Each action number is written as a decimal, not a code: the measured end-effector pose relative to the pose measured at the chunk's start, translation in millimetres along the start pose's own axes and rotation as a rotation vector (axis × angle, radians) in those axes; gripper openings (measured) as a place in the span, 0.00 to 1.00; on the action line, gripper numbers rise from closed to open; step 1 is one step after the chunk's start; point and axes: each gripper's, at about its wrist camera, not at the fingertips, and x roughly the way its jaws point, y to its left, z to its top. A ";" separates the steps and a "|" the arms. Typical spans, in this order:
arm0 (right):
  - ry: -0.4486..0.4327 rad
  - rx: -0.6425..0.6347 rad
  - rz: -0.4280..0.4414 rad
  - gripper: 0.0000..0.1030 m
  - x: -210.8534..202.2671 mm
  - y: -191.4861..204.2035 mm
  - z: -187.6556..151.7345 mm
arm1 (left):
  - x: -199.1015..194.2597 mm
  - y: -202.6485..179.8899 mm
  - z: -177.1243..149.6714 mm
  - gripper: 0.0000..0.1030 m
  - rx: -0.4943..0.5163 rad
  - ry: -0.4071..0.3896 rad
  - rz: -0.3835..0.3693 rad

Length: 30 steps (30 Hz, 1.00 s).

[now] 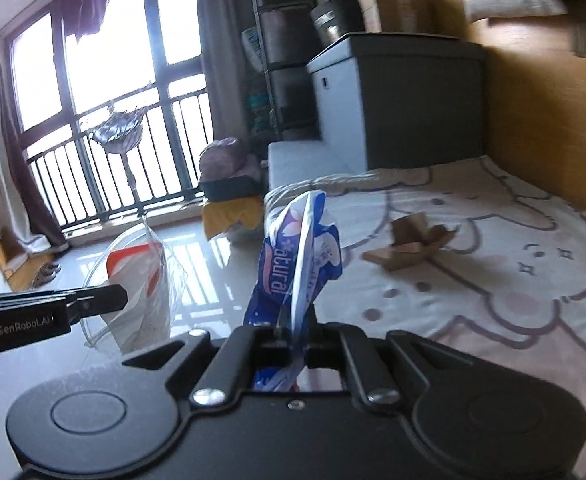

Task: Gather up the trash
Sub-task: 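Carry the blue packet and clear plastic bag with both tools over the wastebasket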

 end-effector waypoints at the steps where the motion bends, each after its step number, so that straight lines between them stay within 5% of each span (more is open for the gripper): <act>1: 0.007 -0.006 0.004 0.05 4.9 4.6 0.0 | 0.2 7.5 -1.2 0.11 -0.012 -0.001 0.003; 15: 0.175 -0.085 0.133 0.05 103.6 88.5 -17.1 | 26.8 112.3 -25.9 0.11 -0.146 0.033 0.117; 30: 0.428 -0.143 0.134 0.05 245.2 122.3 -87.3 | 115.2 199.9 -94.7 0.11 -0.297 0.238 0.210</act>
